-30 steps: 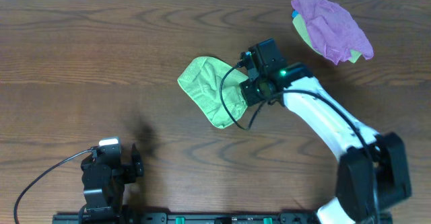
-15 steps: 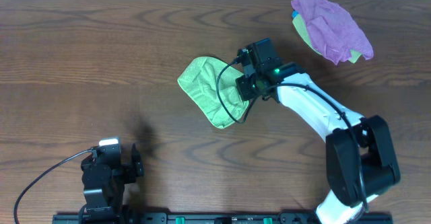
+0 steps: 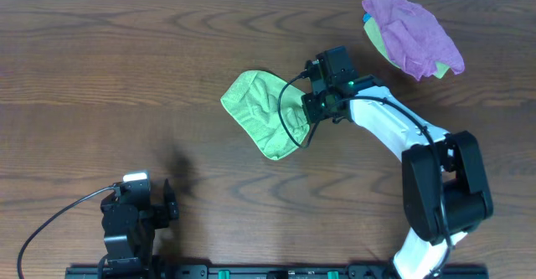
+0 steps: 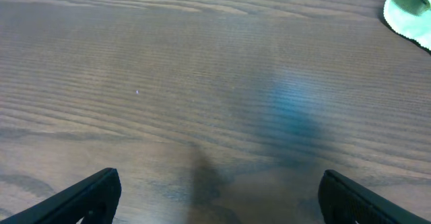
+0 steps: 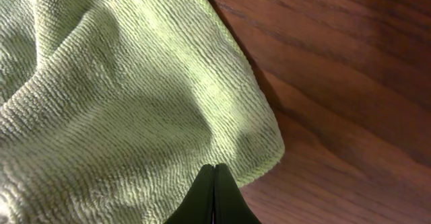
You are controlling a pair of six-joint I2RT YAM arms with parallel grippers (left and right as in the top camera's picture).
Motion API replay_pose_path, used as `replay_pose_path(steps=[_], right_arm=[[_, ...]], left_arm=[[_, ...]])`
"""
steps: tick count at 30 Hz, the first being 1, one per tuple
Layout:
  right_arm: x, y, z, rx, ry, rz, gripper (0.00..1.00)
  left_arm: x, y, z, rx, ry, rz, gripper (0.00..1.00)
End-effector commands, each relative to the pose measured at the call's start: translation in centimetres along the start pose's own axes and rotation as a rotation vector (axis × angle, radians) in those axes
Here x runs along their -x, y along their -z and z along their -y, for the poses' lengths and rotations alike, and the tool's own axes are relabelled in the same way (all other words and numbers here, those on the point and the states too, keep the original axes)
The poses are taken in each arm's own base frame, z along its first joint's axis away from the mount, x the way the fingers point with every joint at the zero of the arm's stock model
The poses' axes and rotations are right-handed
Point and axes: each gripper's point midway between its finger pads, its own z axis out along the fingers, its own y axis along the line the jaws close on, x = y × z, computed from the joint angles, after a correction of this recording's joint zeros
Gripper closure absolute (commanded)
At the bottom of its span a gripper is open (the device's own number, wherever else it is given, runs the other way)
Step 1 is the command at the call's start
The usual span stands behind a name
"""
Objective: Fold the cloth
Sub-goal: 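Drag the green cloth across the table with the right gripper to spread it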
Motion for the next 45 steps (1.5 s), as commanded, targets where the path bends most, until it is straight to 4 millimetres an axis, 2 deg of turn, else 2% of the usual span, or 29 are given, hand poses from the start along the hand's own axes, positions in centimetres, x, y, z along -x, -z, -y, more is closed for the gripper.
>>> replay_pose_path(steps=[1, 7, 14, 18, 28, 35, 40, 45], right_arm=[[-0.4, -1.1, -0.2, 0.028, -0.019, -0.017, 0.99], [-0.8, -3.2, -0.2, 0.047, -0.021, -0.031, 0.99], [0.1, -4.9, 0.3, 0.037, -0.016, 0.011, 0.99], [1.5, -5.8, 0.8, 0.012, -0.003, 0.047, 0.99], [6.9, -8.2, 1.8, -0.033, 0.018, 0.060, 0.99], [8.2, -9.0, 4.9, -0.175, 0.029, 0.014, 0.99], [7.8, -8.4, 8.8, -0.299, -0.008, -0.007, 0.99], [7.1, -7.6, 12.6, -0.340, -0.079, -0.022, 0.99]], left_arm=[[-0.3, -0.1, 0.0, 0.002, -0.007, -0.004, 0.05], [-0.3, -0.1, 0.0, 0.002, -0.007, -0.004, 0.05], [-0.3, -0.1, 0.0, 0.002, -0.007, -0.004, 0.05], [-0.3, -0.1, 0.0, 0.002, -0.007, -0.004, 0.05], [-0.3, -0.1, 0.0, 0.002, -0.007, -0.005, 0.05], [-0.3, -0.1, 0.0, 0.002, -0.007, -0.004, 0.05], [-0.3, -0.1, 0.0, 0.002, -0.007, -0.004, 0.05], [-0.3, -0.1, 0.0, 0.002, -0.007, -0.005, 0.05]])
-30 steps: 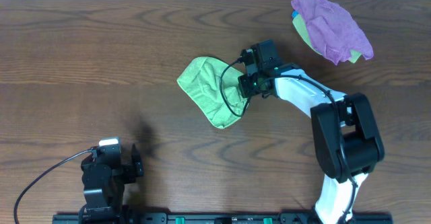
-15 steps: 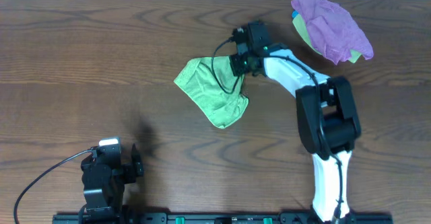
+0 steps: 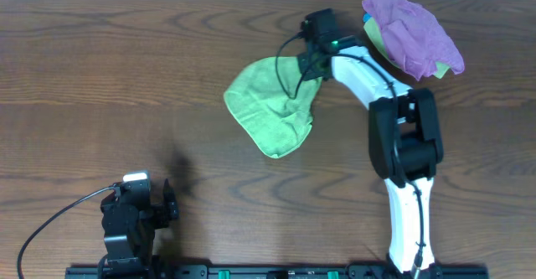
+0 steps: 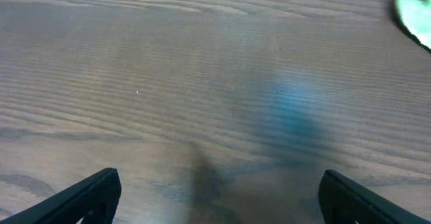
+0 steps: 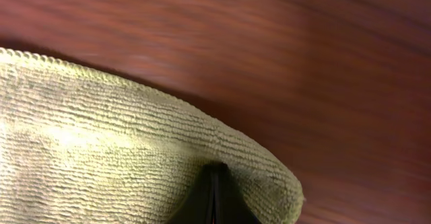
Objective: Fold the cloth
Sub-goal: 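Drag the green cloth across the table with the right gripper to spread it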
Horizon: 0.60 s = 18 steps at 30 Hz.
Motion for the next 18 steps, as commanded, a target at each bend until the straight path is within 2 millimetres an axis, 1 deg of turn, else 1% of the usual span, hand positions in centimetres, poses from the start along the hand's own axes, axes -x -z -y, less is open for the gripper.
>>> replay_pose_path(steps=[1, 2, 4, 7, 9, 11, 14, 17, 18], right_arm=[[-3.1, -2.3, 5.2, -0.115, -0.052, -0.093, 0.99], [-3.2, -2.3, 5.8, -0.120, -0.068, -0.096, 0.99], [-3.1, -2.2, 6.5, -0.110, -0.083, -0.099, 0.99], [-2.0, -1.9, 5.8, -0.050, -0.079, -0.074, 0.99], [-0.5, -1.5, 4.8, -0.009, -0.053, -0.030, 0.99], [1.4, -1.0, 4.2, -0.004, -0.025, 0.024, 0.99], [4.7, 0.1, 3.6, -0.004, 0.013, 0.126, 0.99], [7.1, 1.2, 3.2, -0.004, 0.019, 0.196, 0.99], [7.6, 1.5, 3.2, -0.004, 0.020, 0.210, 0.99]], left_arm=[[-0.3, -0.1, 0.0, 0.002, -0.007, -0.005, 0.05], [-0.3, -0.1, 0.0, 0.002, -0.007, -0.004, 0.05], [-0.3, -0.1, 0.0, 0.002, -0.007, -0.004, 0.05], [-0.3, -0.1, 0.0, 0.002, -0.007, -0.004, 0.05], [-0.3, -0.1, 0.0, 0.002, -0.007, -0.004, 0.05], [-0.3, -0.1, 0.0, 0.002, -0.007, -0.005, 0.05], [-0.3, -0.1, 0.0, 0.002, -0.007, -0.005, 0.05], [-0.3, -0.1, 0.0, 0.002, -0.007, -0.004, 0.05], [-0.3, -0.1, 0.0, 0.002, -0.007, -0.004, 0.05]])
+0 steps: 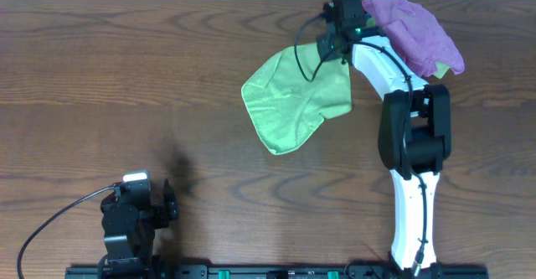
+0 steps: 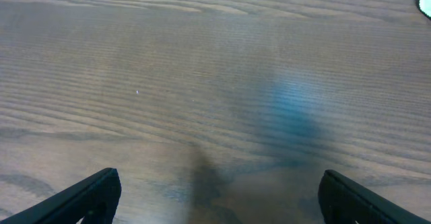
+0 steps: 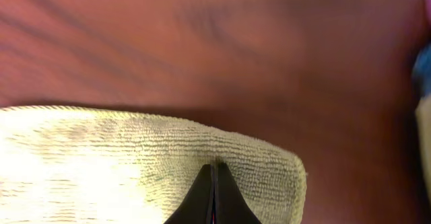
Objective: Fold the cloth
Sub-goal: 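Drag the green cloth across the table with the right gripper to spread it, then release the green cloth and retract the right gripper toward the base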
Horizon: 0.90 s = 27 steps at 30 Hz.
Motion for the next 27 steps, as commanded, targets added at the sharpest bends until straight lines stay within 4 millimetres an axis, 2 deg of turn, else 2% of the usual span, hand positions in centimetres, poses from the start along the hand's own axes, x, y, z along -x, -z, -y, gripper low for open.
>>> replay_pose_path(steps=[1, 8, 9, 10, 11, 14, 16, 19, 22, 27], right_arm=[[2.6, 0.8, -0.9, 0.014, 0.035, 0.065, 0.99], [3.9, 2.1, -1.2, 0.018, 0.040, 0.067, 0.99], [4.1, 2.7, -1.5, 0.022, 0.044, 0.057, 0.69], [4.2, 3.0, -1.7, 0.024, 0.048, 0.048, 0.27], [4.3, 3.5, -2.0, 0.027, 0.053, 0.039, 0.01], [4.7, 5.2, -2.4, 0.017, 0.066, 0.007, 0.01], [5.1, 7.1, -3.0, 0.023, 0.077, -0.013, 0.01], [5.6, 12.7, -4.2, 0.042, 0.071, -0.057, 0.01], [5.3, 18.5, -5.2, 0.059, 0.055, -0.075, 0.10], [4.3, 25.8, -5.6, 0.072, 0.073, -0.077, 0.16]], left_arm=[[-0.3, -0.1, 0.0, 0.002, -0.007, -0.005, 0.05], [-0.3, -0.1, 0.0, 0.002, -0.007, -0.005, 0.05], [-0.3, -0.1, 0.0, 0.002, -0.007, -0.005, 0.05], [-0.3, -0.1, 0.0, 0.002, -0.007, -0.005, 0.05], [-0.3, -0.1, 0.0, 0.002, -0.007, -0.005, 0.05], [-0.3, -0.1, 0.0, 0.002, -0.007, -0.005, 0.05], [-0.3, -0.1, 0.0, 0.002, -0.007, -0.005, 0.05], [-0.3, -0.1, 0.0, 0.002, -0.007, -0.005, 0.05], [-0.3, -0.1, 0.0, 0.002, -0.007, -0.005, 0.05], [-0.3, -0.1, 0.0, 0.002, -0.007, -0.005, 0.05]])
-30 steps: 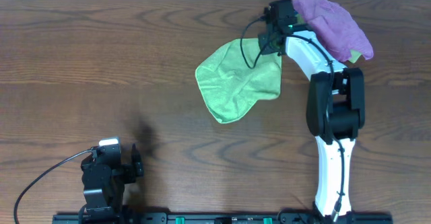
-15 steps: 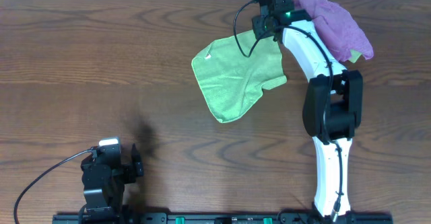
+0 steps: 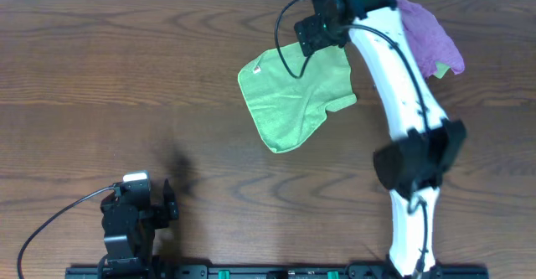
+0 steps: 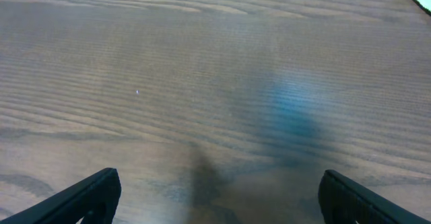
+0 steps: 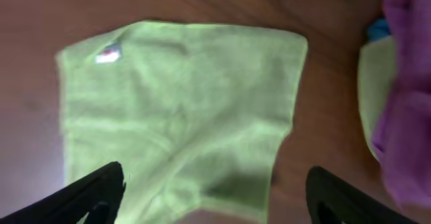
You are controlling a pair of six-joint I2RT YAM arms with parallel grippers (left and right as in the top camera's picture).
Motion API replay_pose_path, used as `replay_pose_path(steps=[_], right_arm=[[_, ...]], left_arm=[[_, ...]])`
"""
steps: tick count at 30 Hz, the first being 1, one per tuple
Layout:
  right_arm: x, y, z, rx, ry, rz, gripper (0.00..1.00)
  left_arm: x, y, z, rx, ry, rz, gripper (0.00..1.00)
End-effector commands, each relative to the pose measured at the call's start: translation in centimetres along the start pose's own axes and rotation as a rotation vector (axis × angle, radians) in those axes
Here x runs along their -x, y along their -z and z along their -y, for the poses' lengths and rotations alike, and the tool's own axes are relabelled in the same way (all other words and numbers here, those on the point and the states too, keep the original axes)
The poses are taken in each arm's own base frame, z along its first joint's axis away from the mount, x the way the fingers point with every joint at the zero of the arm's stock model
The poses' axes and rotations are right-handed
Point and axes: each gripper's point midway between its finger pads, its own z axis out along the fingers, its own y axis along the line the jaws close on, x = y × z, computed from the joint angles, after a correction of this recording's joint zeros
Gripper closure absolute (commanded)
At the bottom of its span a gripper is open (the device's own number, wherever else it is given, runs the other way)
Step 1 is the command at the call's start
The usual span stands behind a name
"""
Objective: Fold the cloth
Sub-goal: 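Release the green cloth and retract the right gripper toward the base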
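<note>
The green cloth (image 3: 293,95) lies spread out on the far middle of the table, its white tag (image 3: 257,68) near the far left corner and a narrower lobe pointing toward me. In the right wrist view the green cloth (image 5: 182,109) fills the area below the camera. My right gripper (image 3: 321,29) hangs open well above the cloth's far edge, holding nothing, and its fingers (image 5: 94,194) stand wide apart. My left gripper (image 4: 219,183) is open and empty at the near left of the table, with only a sliver of the cloth in its view.
A purple cloth (image 3: 429,38) lies bunched at the far right corner on a pale green cloth (image 5: 370,83), close to the green cloth's right edge. A blue scrap (image 5: 379,29) shows beside it. Dark wood table (image 3: 126,78) all around.
My right gripper was shut on the cloth's far right corner low on the table. It is now open and high above the cloth, which lies flat.
The right gripper was shut on an edge of the bunched green cloth at mid table. Later it held that corner farther back, then farther right by the purple pile, with the cloth stretched out. Now the corner is let go. The left arm stayed parked.
</note>
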Motion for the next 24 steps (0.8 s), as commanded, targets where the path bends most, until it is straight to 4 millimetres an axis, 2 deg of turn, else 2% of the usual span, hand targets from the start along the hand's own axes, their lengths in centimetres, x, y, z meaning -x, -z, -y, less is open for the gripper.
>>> replay_pose_path(steps=[1, 6, 10, 15, 19, 24], right_arm=[[0.5, 6.6, -0.3, -0.001, -0.014, 0.103, 0.16], [-1.5, 10.8, -0.2, 0.000, -0.035, 0.105, 0.25], [-2.0, 14.9, 0.3, -0.043, -0.031, 0.179, 0.25], [-4.2, 19.2, 0.6, -0.087, -0.028, 0.232, 0.24], [-6.5, 20.3, 0.7, -0.091, -0.038, 0.238, 0.22], [-10.9, 21.4, 1.5, -0.123, -0.069, 0.230, 0.21]], left_arm=[[-0.3, -0.1, 0.0, 0.002, -0.007, -0.005, 0.05], [-0.3, -0.1, 0.0, 0.002, -0.007, -0.005, 0.05], [-0.3, -0.1, 0.0, 0.002, -0.007, -0.005, 0.05], [-0.3, -0.1, 0.0, 0.002, -0.007, -0.005, 0.05], [-0.3, -0.1, 0.0, 0.002, -0.007, -0.005, 0.05], [-0.3, -0.1, 0.0, 0.002, -0.007, -0.005, 0.05]])
